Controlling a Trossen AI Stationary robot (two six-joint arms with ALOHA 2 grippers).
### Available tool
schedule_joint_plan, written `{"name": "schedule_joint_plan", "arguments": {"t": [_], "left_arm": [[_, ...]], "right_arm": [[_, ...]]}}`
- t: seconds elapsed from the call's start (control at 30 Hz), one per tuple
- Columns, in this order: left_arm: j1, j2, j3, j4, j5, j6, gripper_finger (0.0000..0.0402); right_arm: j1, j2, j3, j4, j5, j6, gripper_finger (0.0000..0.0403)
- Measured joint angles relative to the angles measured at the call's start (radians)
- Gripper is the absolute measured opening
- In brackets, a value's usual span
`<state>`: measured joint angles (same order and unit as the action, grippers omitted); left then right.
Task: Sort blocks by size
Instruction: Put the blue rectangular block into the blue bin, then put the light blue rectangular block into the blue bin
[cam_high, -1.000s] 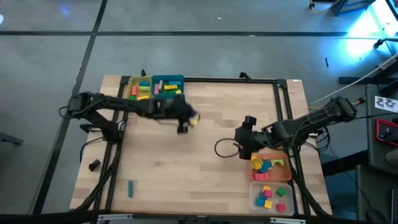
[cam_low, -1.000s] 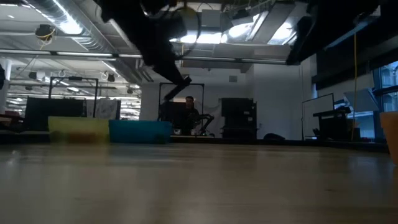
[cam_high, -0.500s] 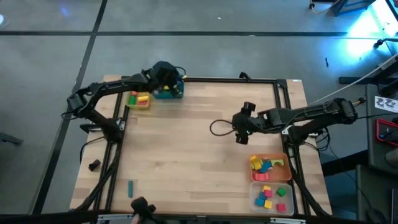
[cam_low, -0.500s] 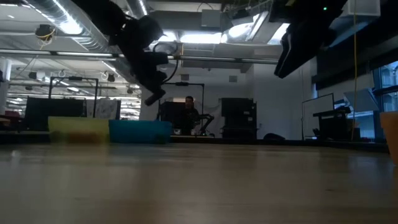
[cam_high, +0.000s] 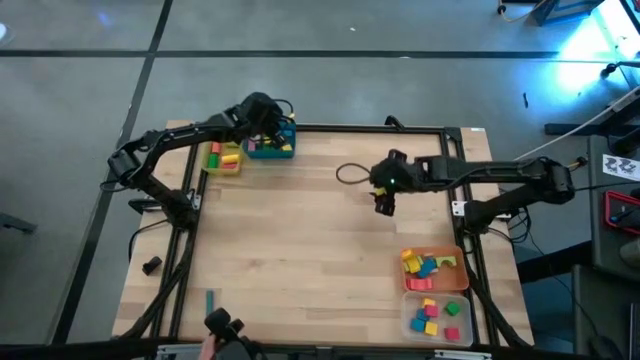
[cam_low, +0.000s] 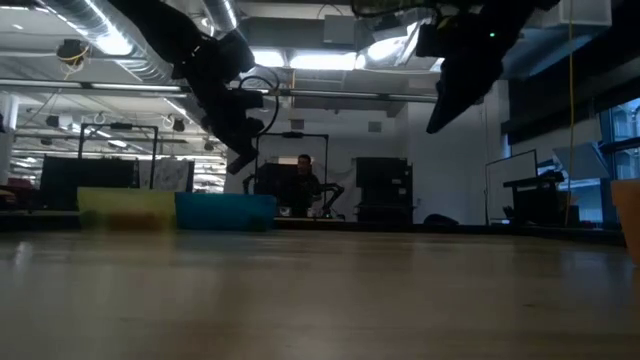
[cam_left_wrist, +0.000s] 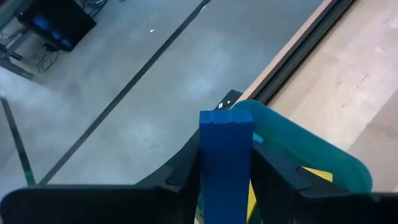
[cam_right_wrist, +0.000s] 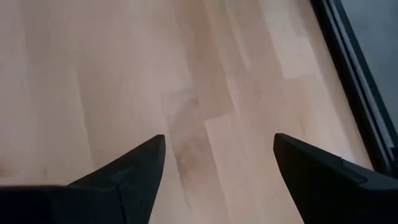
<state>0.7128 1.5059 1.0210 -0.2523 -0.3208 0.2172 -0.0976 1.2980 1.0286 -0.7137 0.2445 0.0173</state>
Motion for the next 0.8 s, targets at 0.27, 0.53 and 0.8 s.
{"name": "schedule_joint_plan", "arguments": {"t": [0.27,0.53,0.8], "left_arm": [[0.025,0.000,0.000,0.001,0.000,-0.008,0.0173],[0.046,0.000,0.000,0.000,0.046,-0.009,0.0184],[0.046,0.000,0.000,-0.010,0.351,-0.134,0.0168]], "right_arm": [[-0.078,0.000,0.000,0.012,-0.064,-0.001,0.0298],[-0.102,0.000,0.000,0.010,-0.089,-0.023,0.0298],[-0.101,0.000,0.000,0.010,-0.107,-0.030,0.0298]]}}
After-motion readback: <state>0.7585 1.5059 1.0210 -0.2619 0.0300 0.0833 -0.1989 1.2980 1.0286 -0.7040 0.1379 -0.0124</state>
